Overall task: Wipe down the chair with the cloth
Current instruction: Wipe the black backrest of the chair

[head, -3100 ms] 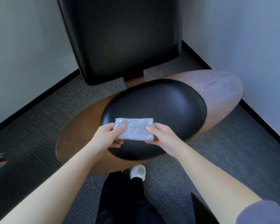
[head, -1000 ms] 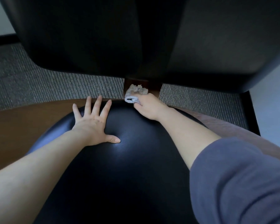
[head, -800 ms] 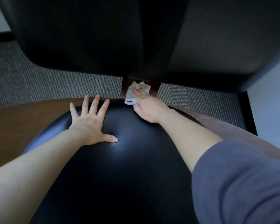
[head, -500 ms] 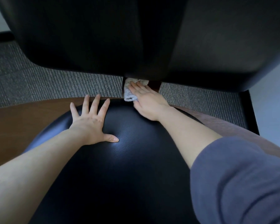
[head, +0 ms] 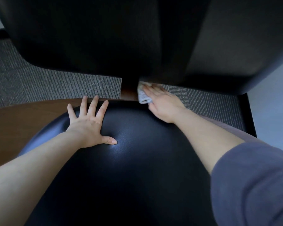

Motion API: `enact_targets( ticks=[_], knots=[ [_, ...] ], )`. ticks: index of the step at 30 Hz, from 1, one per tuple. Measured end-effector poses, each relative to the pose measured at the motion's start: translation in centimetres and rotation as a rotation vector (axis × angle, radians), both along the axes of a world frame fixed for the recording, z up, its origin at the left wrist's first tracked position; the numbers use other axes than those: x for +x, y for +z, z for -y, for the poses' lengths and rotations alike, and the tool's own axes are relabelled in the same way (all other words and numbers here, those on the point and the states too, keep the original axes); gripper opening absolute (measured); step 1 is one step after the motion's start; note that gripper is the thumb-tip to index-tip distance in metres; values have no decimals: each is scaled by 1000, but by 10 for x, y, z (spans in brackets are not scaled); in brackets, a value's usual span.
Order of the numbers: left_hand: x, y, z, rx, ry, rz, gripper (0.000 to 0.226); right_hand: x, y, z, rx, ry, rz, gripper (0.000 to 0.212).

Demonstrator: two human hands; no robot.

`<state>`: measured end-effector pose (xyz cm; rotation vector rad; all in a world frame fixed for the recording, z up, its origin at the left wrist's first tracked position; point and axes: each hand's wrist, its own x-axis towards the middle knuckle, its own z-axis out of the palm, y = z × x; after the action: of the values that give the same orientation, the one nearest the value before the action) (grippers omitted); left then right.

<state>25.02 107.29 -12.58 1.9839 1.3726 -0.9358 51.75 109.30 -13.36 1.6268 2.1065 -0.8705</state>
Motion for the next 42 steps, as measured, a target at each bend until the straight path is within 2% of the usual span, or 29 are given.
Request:
enact_targets(
  ticks=[5,13,17,21,29,32,37,40,42],
  knots=[
    [0,0,0,4,-2,-4,138,21,3,12,-33,-88,49,62],
    [0,0,0,-8,3,-19,139,-40,-11,-11,-34,-44,-108,61],
    [0,0,0,-4,7,-7,139,-1,-11,2,-67,-34,-53,62],
    [1,-2,0,3,4,-5,140,33,-10,21,-121,-124,31,60],
    [2,0,0,-15,2,-23,139,-60,-20,-8,-116,-80,-152,58],
    [1,-1,-1,-16,1,-22,139,-56,-21,-8,-119,-72,-172,59],
    [0,-2,0,-15,6,-11,139,-13,-16,7,-157,-105,-97,58],
    [1,-2,0,-9,9,-5,138,-24,-15,4,-169,-151,-82,58],
    [1,-1,0,-15,14,0,138,-47,-16,-5,-169,-137,-152,56]
  ],
)
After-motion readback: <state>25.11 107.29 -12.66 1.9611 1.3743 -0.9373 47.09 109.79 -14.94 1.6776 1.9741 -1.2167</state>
